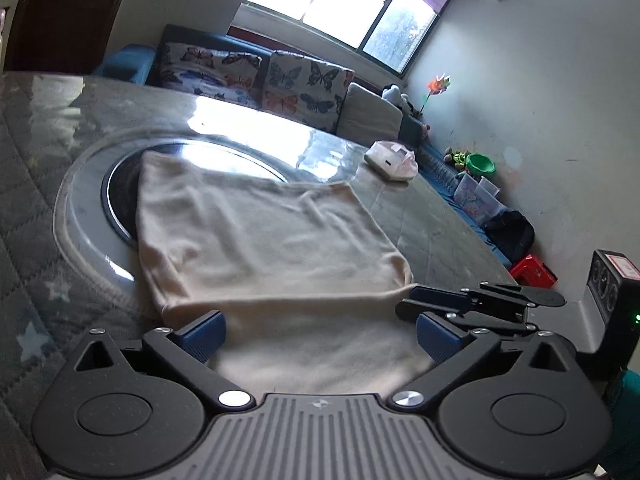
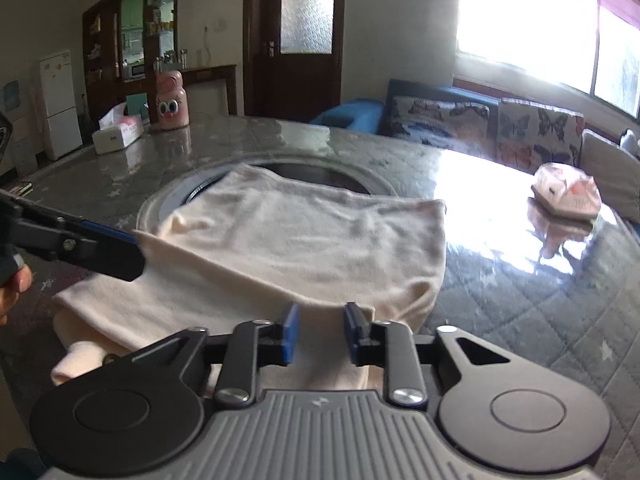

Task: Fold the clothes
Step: 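Move both open grippers to the sweatshirt hem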

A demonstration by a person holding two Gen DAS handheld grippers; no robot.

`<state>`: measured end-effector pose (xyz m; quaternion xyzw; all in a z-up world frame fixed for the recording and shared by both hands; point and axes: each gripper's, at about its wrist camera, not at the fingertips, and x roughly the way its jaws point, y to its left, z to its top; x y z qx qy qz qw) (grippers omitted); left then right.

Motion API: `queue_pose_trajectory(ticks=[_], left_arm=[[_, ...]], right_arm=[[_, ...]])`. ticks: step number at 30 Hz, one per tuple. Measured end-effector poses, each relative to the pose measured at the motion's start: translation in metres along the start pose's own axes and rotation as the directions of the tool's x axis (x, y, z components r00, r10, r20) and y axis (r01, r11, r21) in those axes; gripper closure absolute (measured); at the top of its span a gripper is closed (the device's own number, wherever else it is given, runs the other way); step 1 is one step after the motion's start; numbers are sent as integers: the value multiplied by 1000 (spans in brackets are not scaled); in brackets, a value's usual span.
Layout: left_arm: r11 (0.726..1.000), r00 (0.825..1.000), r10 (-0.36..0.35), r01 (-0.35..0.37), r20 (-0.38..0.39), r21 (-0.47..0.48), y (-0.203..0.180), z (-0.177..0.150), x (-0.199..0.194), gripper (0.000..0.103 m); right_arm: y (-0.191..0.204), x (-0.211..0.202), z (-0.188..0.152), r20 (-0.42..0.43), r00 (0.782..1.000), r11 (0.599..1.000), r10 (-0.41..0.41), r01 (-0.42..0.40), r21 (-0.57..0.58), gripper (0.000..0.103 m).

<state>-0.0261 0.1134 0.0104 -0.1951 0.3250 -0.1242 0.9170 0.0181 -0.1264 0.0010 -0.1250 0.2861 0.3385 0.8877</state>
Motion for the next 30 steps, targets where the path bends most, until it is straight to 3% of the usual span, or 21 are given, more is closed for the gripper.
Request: queue_pose_trajectory(ticks=[8,11,16,20,24,30], left_arm=[[998,1000,0,0,8,-70,15,2,2,0],[1000,999,26,-26,30,-4,7,-1,-8,0],[989,999,45,-45,5,142,-9,-22,-19,0],[961,991,132,-127,-2,245,-14,-41,-17,0],[951,985,175,-169,0,257,-11,-48,-23,0],[955,974,223,-226,37,194,-3,-43,-29,0]], right_arm=[[6,9,-3,-28,1000,1000,-4,4,-28,71],[12,-4,-6,-18,1000,998,11,-12,-60,62],[19,-19,-16,-21,999,995,37,-39,-90,62],[18,-18,-29,-36,999,996,36,-39,-77,61],[18,-26,-25,-17,999,997,39,-40,-73,60],[13,-24,-31,-34,999,998,35,-37,-52,59]])
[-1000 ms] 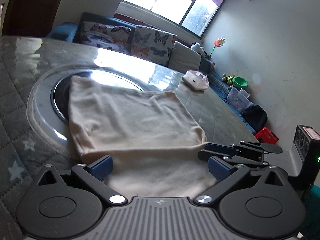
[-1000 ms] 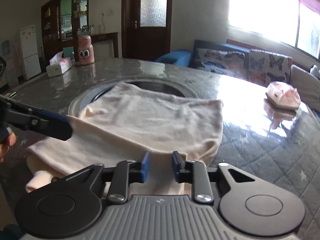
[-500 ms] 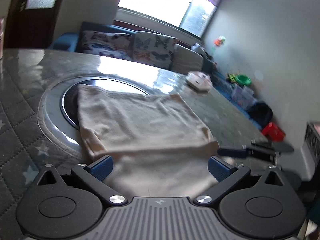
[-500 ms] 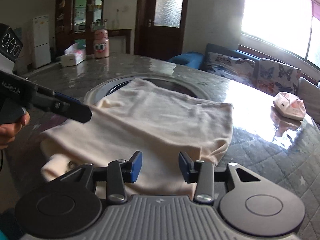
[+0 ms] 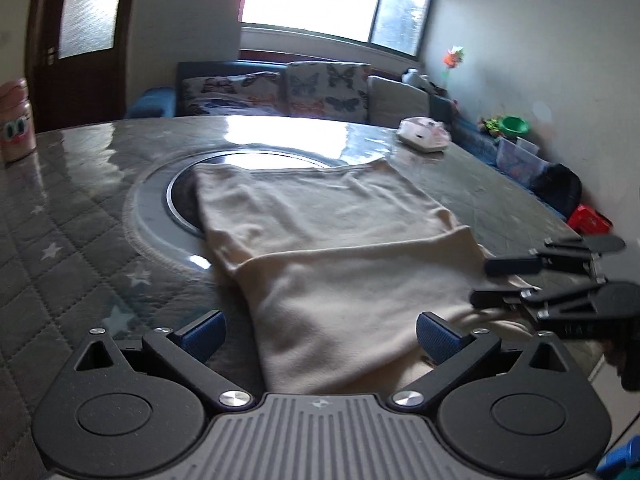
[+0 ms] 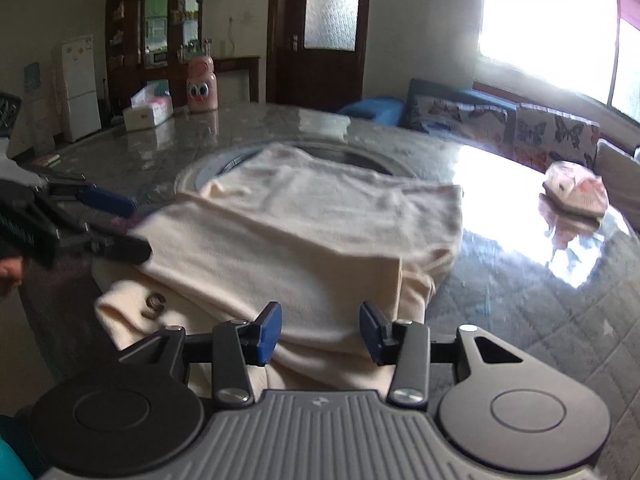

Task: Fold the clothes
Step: 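Move both open grippers to the sweatshirt hem, then close both grippers on the hem edge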

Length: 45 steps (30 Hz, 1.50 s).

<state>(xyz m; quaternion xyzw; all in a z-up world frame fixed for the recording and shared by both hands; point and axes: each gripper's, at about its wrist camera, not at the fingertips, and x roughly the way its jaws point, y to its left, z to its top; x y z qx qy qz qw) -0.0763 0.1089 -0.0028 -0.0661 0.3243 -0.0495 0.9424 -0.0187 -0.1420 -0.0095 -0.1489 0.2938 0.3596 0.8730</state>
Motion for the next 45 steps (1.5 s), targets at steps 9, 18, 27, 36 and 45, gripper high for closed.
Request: queue_pose_trajectory(ticks=[9,18,27,36,45], left_arm=[[993,994,104,-105,22,45,0,2,3,1],[988,990,141,-140,-15,70,3,-4,8,1],[913,997,-37,8,64,409,-35,-18,-33,2],[775,991,-124,71,41,628,-67,-46,-32,15],[749,985,-162,86,56,657,-79,-47,-17,64]], right_arm=[[-4,1,21,54,999,1000,-5,6,-7,53],[-16,33,24,10,1000,998,3,-3,56,53],[-13,-8,16,-23,1000,996,-1,-1,-91,52],[-9,-37,0,-44,999,978,-5,-4,-207,44],[9,-48,-17,-64,998,928,30,-51,-369,31]])
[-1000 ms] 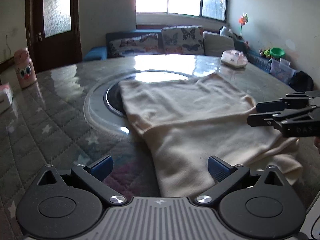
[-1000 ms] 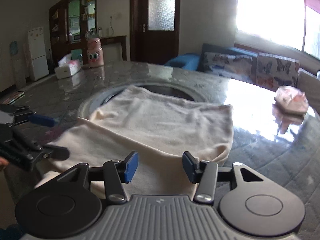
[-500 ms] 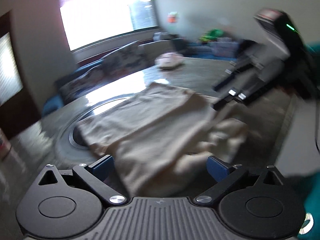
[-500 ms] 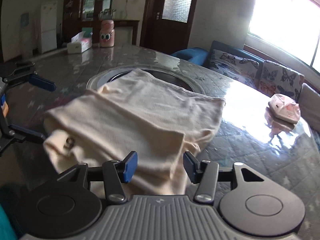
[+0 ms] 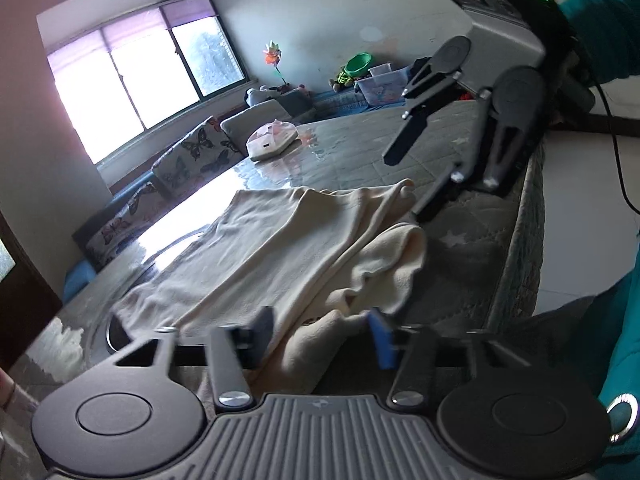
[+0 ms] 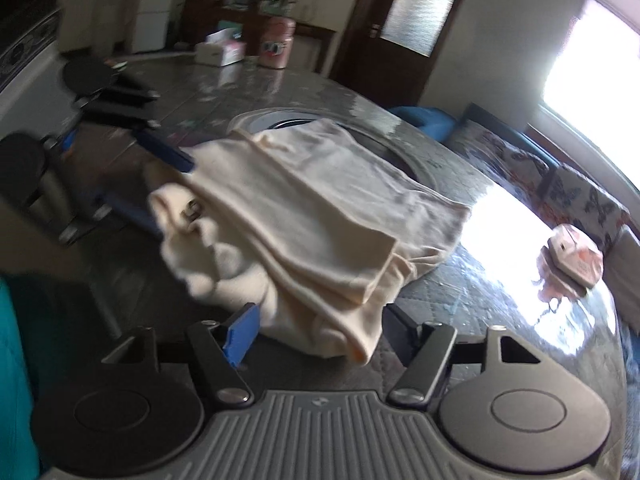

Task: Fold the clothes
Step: 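Close both grippers on the hem edge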

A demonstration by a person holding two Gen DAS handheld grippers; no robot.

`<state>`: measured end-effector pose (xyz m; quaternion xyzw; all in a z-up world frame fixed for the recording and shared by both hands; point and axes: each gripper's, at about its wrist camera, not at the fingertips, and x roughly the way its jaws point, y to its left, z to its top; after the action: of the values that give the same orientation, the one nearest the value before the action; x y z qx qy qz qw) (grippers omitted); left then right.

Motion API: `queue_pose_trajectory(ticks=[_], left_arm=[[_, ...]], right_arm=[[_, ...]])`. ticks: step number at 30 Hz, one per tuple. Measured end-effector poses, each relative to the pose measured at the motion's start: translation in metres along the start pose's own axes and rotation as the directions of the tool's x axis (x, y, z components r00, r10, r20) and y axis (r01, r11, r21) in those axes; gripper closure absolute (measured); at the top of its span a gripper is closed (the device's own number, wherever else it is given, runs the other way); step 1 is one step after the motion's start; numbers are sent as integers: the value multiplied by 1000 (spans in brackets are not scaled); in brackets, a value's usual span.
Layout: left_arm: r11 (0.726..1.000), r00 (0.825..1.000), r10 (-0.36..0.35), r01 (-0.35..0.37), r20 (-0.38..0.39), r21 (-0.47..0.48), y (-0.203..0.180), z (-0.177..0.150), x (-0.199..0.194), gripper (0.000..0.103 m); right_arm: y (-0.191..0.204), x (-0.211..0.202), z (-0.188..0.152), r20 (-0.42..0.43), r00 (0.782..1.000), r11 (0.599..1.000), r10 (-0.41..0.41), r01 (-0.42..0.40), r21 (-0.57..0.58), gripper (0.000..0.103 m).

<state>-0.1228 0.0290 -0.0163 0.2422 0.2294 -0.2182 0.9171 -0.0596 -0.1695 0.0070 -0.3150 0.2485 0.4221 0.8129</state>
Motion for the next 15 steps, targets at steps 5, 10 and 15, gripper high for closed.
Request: queue_pose_trajectory(ticks=[5,10,15], left_arm=[[992,1000,-15,17,17,-125,20,10,2,85],[974,999,-27,32,27,-225,43,21,11,89],[951,999,-39,43,18,-307,61,22,19,85]], right_arm=[[12,1,-2,23,999,996,32,-30,-87,30],[20,15,4,75,996,992,56,-47,-115,41],[13,34,17,107,992,996,72,-67,-54,70]])
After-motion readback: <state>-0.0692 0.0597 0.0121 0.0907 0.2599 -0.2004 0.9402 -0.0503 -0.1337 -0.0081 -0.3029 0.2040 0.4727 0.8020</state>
